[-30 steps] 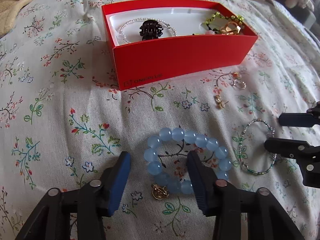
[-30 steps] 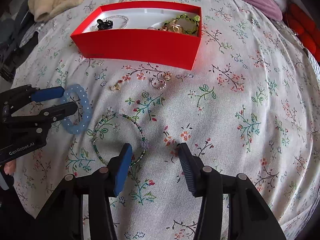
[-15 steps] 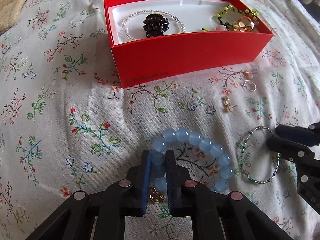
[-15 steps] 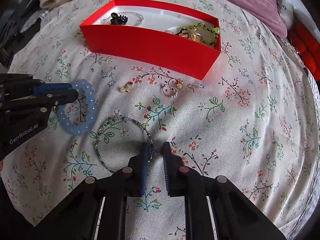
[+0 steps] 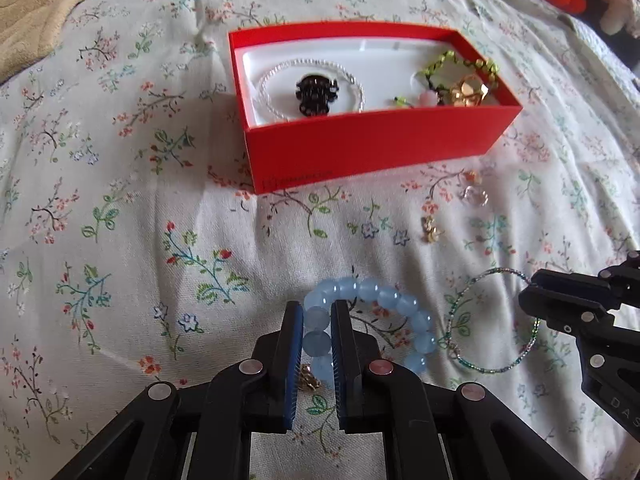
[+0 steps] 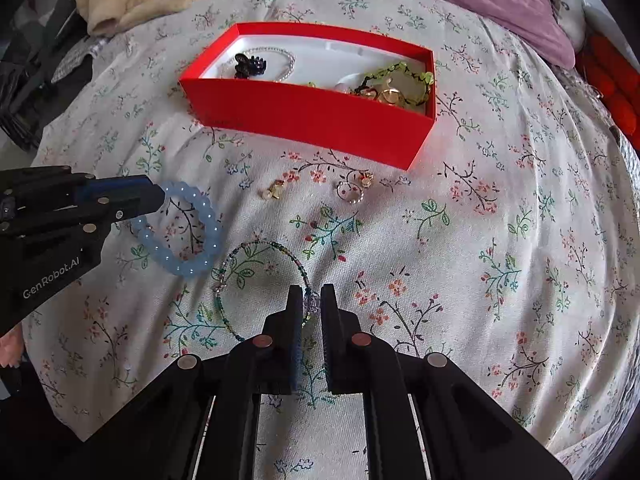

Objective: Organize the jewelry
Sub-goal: 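Close the left gripper on the light-blue bead bracelet while the right grasps the thin green-bead bracelet, then carry both held bracelets up and over the red box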

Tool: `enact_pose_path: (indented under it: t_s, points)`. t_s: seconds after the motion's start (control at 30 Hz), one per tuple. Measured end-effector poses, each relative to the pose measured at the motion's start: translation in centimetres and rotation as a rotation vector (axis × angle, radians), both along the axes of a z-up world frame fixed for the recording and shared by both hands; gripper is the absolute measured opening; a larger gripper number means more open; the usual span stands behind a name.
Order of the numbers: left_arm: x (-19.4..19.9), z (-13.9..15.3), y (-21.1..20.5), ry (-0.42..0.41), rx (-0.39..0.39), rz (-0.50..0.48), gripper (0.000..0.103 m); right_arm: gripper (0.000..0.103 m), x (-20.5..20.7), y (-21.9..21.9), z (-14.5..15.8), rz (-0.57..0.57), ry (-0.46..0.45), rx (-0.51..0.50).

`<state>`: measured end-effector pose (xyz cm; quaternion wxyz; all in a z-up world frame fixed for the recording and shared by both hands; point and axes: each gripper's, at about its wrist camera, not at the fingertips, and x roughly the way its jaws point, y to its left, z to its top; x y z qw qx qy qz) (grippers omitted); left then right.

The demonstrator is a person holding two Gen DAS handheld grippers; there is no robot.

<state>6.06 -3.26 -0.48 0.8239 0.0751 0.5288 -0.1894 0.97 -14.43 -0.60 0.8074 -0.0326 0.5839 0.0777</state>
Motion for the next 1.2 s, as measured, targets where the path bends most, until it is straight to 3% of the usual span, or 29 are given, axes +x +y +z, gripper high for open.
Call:
enact_pose_path:
  t_s: [0.67,1.2]
  points:
    - [-0.3,6.4,1.8,-0.126,-0.092,0.083,0.008,0.009,0.3,-2.0,6.9,-0.055,-0.146,0.112]
    - [1.5,8.7,1.7,-0.140,-0.184,0.124,0.008,0.009,2.3,-3.8,11.2,-0.123,-0.249,0.212]
